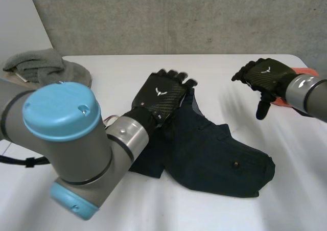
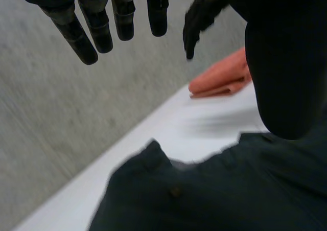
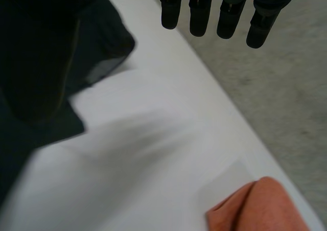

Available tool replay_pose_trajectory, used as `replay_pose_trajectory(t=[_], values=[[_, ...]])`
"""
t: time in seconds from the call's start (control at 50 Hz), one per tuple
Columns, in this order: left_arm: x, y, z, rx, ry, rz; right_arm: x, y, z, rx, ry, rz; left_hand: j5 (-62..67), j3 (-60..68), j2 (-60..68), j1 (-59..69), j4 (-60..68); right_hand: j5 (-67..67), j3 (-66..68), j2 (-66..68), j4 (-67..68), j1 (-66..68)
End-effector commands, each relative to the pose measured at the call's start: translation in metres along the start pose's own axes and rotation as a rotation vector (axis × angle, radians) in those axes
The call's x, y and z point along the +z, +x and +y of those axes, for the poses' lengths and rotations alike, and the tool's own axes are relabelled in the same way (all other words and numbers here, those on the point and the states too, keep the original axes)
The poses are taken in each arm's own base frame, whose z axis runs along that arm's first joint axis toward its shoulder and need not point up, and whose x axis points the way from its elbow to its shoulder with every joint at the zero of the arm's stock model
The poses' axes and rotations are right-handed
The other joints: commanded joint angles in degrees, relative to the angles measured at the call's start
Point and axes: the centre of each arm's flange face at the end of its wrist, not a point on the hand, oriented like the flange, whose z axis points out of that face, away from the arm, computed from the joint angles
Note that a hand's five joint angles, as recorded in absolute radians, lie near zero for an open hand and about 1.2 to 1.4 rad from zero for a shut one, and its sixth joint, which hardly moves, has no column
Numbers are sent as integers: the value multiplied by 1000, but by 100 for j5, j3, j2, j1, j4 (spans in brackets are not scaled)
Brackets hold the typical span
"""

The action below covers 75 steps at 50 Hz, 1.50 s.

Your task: Fold the laundry.

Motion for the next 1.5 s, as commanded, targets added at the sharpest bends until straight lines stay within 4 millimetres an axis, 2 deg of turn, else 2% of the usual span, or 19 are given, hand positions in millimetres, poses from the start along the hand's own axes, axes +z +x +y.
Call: replay_pose_trajectory(t=[0.02, 0.14, 0.38, 0.46, 0.48, 0.54, 0.56, 0.62, 0.64, 0.66, 0.7, 0.84, 0.94, 1.06, 1.1, 1.2, 1.26, 1.38, 1.5], values=[[-23, -3, 17, -88, -223, -5, -47, -12, 3, -42, -135, -233, -306, -239, -186, -231, -178, -218, -212, -241, -270, -441], [-27, -2, 46, -114, -379, -16, -68, -27, 24, -117, -181, -388, -306, -239, -186, -231, -178, -218, -212, -241, -270, -441], [8, 0, 80, -88, -326, -48, -50, -61, 83, -153, -104, -330, -306, -239, -186, -231, -178, -84, -78, -107, -136, -306], [16, 1, 86, -43, -299, -55, -42, -67, 94, -154, -67, -273, -306, -239, -186, -231, -178, 1761, 1767, 1738, 1709, 1538], [18, 2, 88, -18, -293, -57, -39, -69, 96, -140, -51, -250, -306, -239, -186, -231, -178, 3466, 3472, 3443, 3414, 3243], [22, 4, 92, 27, -287, -56, -36, -71, 97, -100, -33, -222, -171, -103, -50, -95, -43, 5646, 5652, 5623, 5594, 5423], [25, 5, 95, 60, -283, -59, -35, -73, 97, -67, -27, -216, 1082, 1149, 1202, 1157, 1209, 6771, 6777, 6748, 6719, 6548], [28, 3, 98, 104, -284, -81, -36, -73, 95, -26, -28, -207, 3440, 3508, 3561, 3516, 3568, 6782, 6788, 6759, 6730, 6559], [30, 1, 98, 126, -287, -104, -39, -71, 90, -13, -18, -202, 5697, 5765, 5818, 5773, 5825, 6782, 6788, 6759, 6730, 6559], [30, -1, 97, 134, -284, -118, -41, -71, 87, -8, -15, -200, 6684, 6751, 6804, 6760, 6812, 6782, 6788, 6759, 6730, 6559], [30, -7, 84, 143, -251, -162, -45, -69, 81, 3, -8, -193, 6694, 6761, 6814, 6769, 6822, 6782, 6788, 6759, 6730, 6559], [43, -18, 24, 133, 29, -197, -72, -78, 49, 85, -8, -247, 6694, 6761, 6814, 6769, 6822, 6782, 6788, 6759, 6730, 6559], [74, -61, -18, 163, 223, -294, -81, -88, 26, 255, 1, -255, 6694, 6761, 6814, 6769, 6822, 6782, 6788, 6759, 6730, 6559], [119, -107, -28, 162, 287, -389, -83, -103, 3, 437, 39, -215, 6694, 6761, 6814, 6769, 6822, 6782, 6788, 6759, 6730, 6559], [128, -107, -26, 160, 301, -368, -78, -109, 0, 474, 52, -200, 6694, 6761, 6814, 6769, 6822, 6782, 6788, 6759, 6730, 6559], [152, -85, 10, 130, 269, -236, -47, -119, -1, 489, 91, -68, 6694, 6761, 6814, 6769, 6822, 6782, 6788, 6759, 6730, 6559], [155, -79, 23, 115, 247, -218, -31, -119, 4, 462, 83, 6, 6694, 6761, 6814, 6769, 6822, 6782, 6788, 6759, 6730, 6559], [142, -85, 31, 100, 170, -248, -7, -121, 7, 410, 28, 62, -306, -239, -186, -231, -178, 6782, 6788, 6759, 6730, 6559], [89, -95, -10, 89, 147, -291, 0, -120, 2, 384, 15, 51, -306, -239, -186, -231, -178, 6782, 6788, 6759, 6730, 6559]])
